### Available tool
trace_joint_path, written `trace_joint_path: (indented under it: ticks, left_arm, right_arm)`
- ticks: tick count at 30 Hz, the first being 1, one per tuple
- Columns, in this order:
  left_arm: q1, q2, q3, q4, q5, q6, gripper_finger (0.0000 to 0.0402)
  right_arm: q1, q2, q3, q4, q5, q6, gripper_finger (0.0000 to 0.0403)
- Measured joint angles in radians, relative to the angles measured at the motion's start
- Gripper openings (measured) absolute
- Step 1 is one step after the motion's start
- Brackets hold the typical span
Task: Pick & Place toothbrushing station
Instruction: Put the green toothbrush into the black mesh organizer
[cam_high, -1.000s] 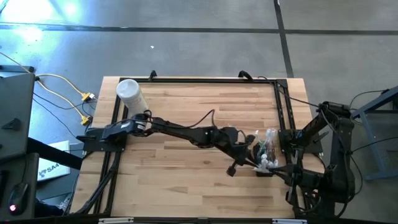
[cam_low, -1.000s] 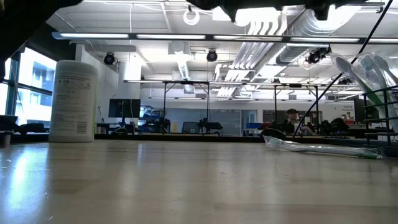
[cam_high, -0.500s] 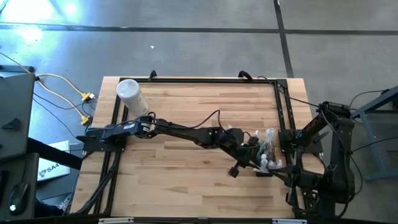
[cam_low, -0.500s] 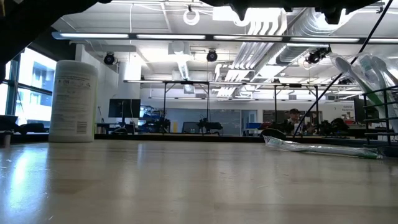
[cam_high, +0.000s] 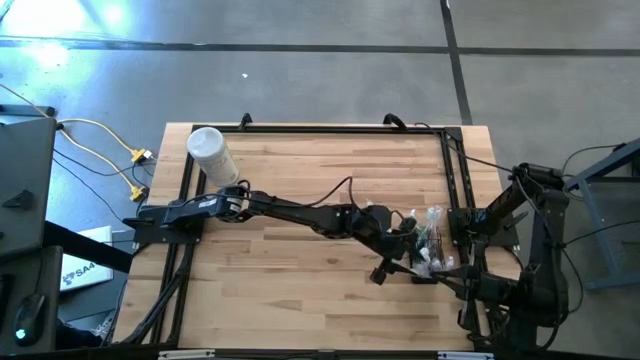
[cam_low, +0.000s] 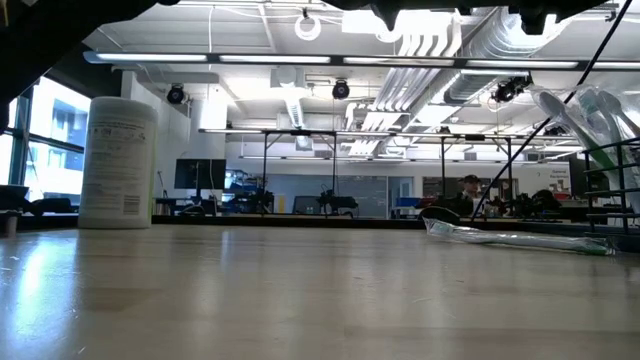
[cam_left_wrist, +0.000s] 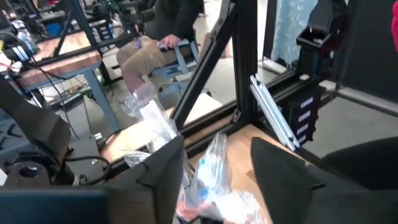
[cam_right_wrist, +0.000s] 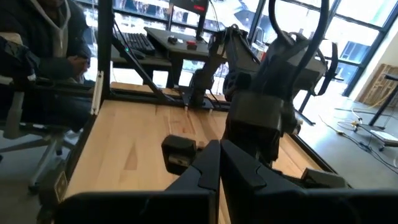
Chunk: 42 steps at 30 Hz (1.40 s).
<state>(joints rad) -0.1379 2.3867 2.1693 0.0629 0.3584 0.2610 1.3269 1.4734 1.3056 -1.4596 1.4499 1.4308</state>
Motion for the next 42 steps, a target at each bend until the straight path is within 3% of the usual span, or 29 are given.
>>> trace_joint_path:
  ticks: [6, 11, 18, 21, 25, 28, 32, 38, 42]
  left_arm:
    - [0.0, -0.023, -0.001, 0.013, -0.016, -0.007, 0.0243]
    - [0.0, -0.103, -0.001, -0.065, -0.014, -0.005, 0.0259]
    - [0.009, -0.295, 0.0, -0.544, -0.019, 0.078, 0.026]
    - [0.014, -0.359, 0.001, -0.762, -0.086, 0.081, 0.026]
    - [0.014, -0.413, 0.0, -1.061, -0.252, 0.06, 0.026]
    - [0.014, -0.433, 0.0, -1.263, -0.296, -0.02, 0.026]
    - [0.013, -0.433, -0.021, -1.383, -0.309, -0.108, 0.026]
    - [0.014, -0.441, -0.06, -1.488, -0.344, -0.125, 0.026]
    - [0.014, -0.528, -0.127, -1.468, -0.374, -0.157, 0.026]
  right_arm:
    - [-0.026, 0.0, 0.0, 0.003, -0.033, -0.022, 0.0003]
    - [-0.035, 0.0, 0.0, 0.006, -0.026, -0.067, 0.0003]
    - [-0.034, 0.0, -0.001, 0.045, 0.048, -0.15, 0.0003]
    - [-0.034, 0.0, -0.001, 0.072, 0.062, -0.188, 0.0003]
    - [-0.055, 0.0, -0.001, 0.106, 0.084, -0.229, 0.0003]
    - [-0.096, 0.0, 0.019, 0.111, 0.028, -0.266, 0.0003]
    - [-0.205, -0.003, 0.092, 0.115, -0.061, -0.36, 0.0003]
    - [-0.409, -0.004, 0.216, 0.126, -0.187, -0.497, 0.0003]
    - [-0.538, -0.02, 0.267, 0.127, -0.354, -0.575, 0.0003]
